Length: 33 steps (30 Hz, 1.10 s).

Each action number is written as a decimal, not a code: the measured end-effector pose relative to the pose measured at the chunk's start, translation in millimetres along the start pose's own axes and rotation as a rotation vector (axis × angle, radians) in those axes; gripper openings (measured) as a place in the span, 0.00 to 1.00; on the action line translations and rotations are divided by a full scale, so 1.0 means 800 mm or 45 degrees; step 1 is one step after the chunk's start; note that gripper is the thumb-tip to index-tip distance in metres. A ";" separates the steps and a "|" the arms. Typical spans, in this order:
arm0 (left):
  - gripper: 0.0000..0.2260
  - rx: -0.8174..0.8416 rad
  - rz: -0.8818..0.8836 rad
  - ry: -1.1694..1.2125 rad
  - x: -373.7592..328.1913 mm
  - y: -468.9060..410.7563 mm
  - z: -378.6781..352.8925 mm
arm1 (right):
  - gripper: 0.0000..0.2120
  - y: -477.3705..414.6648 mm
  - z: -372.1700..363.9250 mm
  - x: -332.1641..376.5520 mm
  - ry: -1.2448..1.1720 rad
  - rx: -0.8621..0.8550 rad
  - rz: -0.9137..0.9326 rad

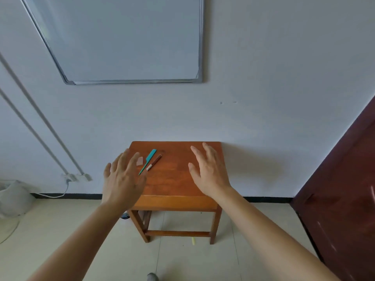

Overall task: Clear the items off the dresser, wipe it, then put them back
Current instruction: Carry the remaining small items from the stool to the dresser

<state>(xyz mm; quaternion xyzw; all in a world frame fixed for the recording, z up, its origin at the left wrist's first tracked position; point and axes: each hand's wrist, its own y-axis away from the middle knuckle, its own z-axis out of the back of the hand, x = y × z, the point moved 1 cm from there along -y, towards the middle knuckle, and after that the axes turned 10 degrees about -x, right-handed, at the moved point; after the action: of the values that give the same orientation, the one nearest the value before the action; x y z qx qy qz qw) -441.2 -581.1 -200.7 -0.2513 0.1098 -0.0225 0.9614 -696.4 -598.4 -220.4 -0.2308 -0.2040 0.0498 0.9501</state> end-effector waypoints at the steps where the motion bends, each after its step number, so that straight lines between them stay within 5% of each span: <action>1: 0.26 0.016 0.009 -0.001 0.016 -0.021 -0.018 | 0.26 -0.020 -0.019 0.003 0.013 0.018 0.004; 14: 0.30 0.401 0.011 -0.111 0.180 -0.247 -0.215 | 0.27 -0.214 -0.224 0.024 0.101 0.257 -0.131; 25: 0.30 0.875 0.096 -0.209 0.210 -0.252 -0.374 | 0.28 -0.253 -0.417 -0.015 -0.086 0.571 -0.220; 33: 0.34 0.932 0.081 -0.181 0.231 -0.240 -0.435 | 0.24 -0.223 -0.508 0.006 -0.052 0.771 -0.096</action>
<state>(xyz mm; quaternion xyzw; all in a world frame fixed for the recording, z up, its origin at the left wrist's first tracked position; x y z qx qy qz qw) -336.4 -933.1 -439.3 0.1116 0.0351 -0.0129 0.9931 -524.7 -925.9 -466.0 0.0715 -0.2074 0.0776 0.9726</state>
